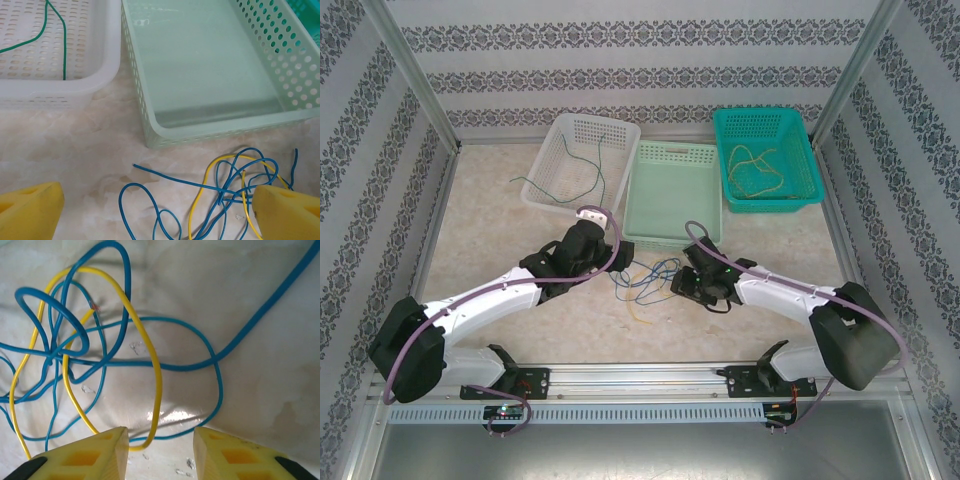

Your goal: Untangle the cables

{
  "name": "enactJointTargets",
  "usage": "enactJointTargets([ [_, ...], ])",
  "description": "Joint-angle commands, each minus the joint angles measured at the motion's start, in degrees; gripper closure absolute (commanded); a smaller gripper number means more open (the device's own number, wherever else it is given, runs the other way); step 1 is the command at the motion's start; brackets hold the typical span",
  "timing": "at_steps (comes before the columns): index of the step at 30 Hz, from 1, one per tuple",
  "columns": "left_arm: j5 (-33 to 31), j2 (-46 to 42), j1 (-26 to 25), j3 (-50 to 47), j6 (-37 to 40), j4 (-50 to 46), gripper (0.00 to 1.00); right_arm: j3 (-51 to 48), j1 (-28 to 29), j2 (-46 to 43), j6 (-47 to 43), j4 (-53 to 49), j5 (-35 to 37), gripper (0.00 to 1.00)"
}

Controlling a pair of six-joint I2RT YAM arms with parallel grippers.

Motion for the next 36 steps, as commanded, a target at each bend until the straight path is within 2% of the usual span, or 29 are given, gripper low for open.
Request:
enactJointTargets([
  [1,0.1,-1.3,0.6,-0.9,-0.6,1.4,0.03,1.7,1.0,1.6,0.6,1.0,2.6,0.62],
  [7,0.0,-1.3,0.6,-0.9,-0.5,1.4,0.03,2.9,1.0,4.6,0.5,1.6,2.4,0.70],
  [14,-0.7,-1.6,0.7,-1.0,-0.2,0.8,0.02,4.2,1.7,-0.2,-0.9,-3.8,5.5,1.00],
  [17,-0.9,-1.6,0.7,-1.0,-0.3,0.8,0.02,6.1,2.4,-5.3,-3.5,-10.7,8.6,1.00],
  [20,-0.5,-1.3,0.8,-0.8,0.0,1.1,0.02,9.2,4.0,-10.8,-8.5,-18.3,14.6,1.00],
  [25,3.6,-0.5,0.8,0.3,2.6,2.7,0.02,13.2,4.2,-18.5,-15.6,-24.6,22.9,1.00],
  [30,6.4,0.1,0.8,1.3,4.9,4.4,0.02,18.8,4.3,-22.6,-27.4,-26.8,24.0,1.00],
  [36,14.6,1.8,0.8,3.9,8.4,7.8,0.03,26.6,4.3,-23.9,-38.3,-27.1,19.2,1.00],
])
